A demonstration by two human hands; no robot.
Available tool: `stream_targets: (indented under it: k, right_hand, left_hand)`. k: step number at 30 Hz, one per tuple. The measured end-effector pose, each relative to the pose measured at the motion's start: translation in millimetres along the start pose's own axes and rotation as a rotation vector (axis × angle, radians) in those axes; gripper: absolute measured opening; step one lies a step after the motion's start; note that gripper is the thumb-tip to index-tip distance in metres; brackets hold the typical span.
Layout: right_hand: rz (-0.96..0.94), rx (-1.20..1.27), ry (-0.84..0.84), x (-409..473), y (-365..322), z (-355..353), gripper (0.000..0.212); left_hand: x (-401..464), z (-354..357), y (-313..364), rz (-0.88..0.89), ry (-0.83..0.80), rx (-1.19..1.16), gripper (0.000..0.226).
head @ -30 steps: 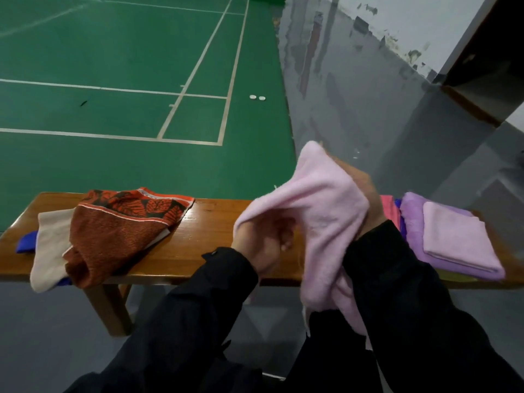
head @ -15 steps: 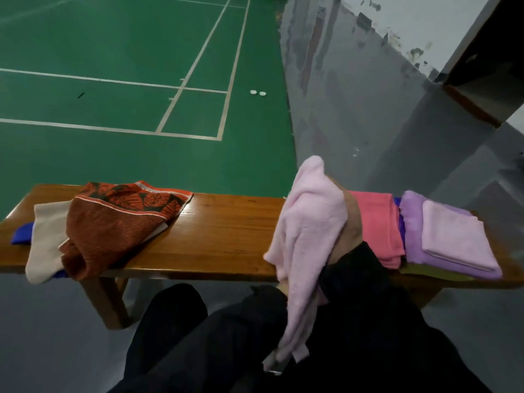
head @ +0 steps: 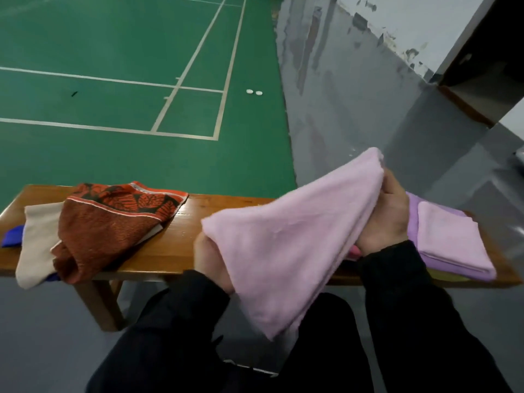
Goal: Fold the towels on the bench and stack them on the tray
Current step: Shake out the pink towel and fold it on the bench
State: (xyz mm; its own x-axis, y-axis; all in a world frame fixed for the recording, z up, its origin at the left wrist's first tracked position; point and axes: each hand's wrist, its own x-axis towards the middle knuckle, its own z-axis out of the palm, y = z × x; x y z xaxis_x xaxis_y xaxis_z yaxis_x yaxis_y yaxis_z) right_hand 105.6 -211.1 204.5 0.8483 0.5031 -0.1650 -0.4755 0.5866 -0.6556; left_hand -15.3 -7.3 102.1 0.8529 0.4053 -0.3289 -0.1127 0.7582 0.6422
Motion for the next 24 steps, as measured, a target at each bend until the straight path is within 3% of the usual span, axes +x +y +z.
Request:
stream_targets:
  k: [2,3,5,6,8,10,11,12,14,16,22,24]
  right_hand:
    - [-0.016,0.074,0.016,7.9,-5.6,-7.4,0.020]
    - [-0.016,0.062,0.033,12.2,-10.5,-15.1,0.018]
    - [-0.005,-0.044,0.026,19.5,-16.7,-18.2,0.024]
    - [-0.020,-0.115,0.022,24.7,-18.0,-19.6,0.024]
    - [-0.130,-0.226,0.036,35.0,-20.8,-14.8,0.017]
    - [-0.279,-0.260,0.077,49.3,-21.6,-14.8,0.013]
    - [-0.295,-0.276,0.079,53.0,-18.0,-14.8,0.022]
    - [-0.248,-0.311,0.072,55.3,-7.7,-15.7,0.039]
    - [0.041,-0.399,-0.010,49.6,22.4,-23.9,0.073]
    - [0.280,-0.402,-0.040,37.4,50.7,-34.0,0.084]
    - [0.394,-0.113,-0.108,16.6,89.2,-41.8,0.082]
    - [0.381,-0.054,-0.082,17.7,90.5,-35.4,0.067]
  left_hand:
    - [6.3,-13.8,23.5,0.078,-0.121,-0.009,0.060]
    - [4.3,-16.7,45.3,0.134,-0.101,-0.043,0.065]
    - [2.4,-13.3,62.9,0.167,-0.130,-0.004,0.052]
    - [-0.3,-13.9,71.0,0.042,-0.173,-0.097,0.043]
    - [-4.6,-12.2,88.4,0.048,-0.247,-0.132,0.039]
    - [-4.5,-8.9,98.3,0.025,-0.225,0.016,0.063]
    - [-5.7,-2.6,101.5,0.029,-0.160,0.126,0.072]
    - [-6.1,3.7,102.8,0.061,-0.128,0.206,0.072]
    - [-6.2,8.8,99.5,0.126,-0.105,0.287,0.062]
    - [-5.4,13.8,95.7,0.167,-0.104,0.311,0.055]
    - [-8.0,20.4,94.8,0.210,-0.051,0.286,0.053]
    - [-9.4,21.8,100.7,0.215,-0.023,0.278,0.052]
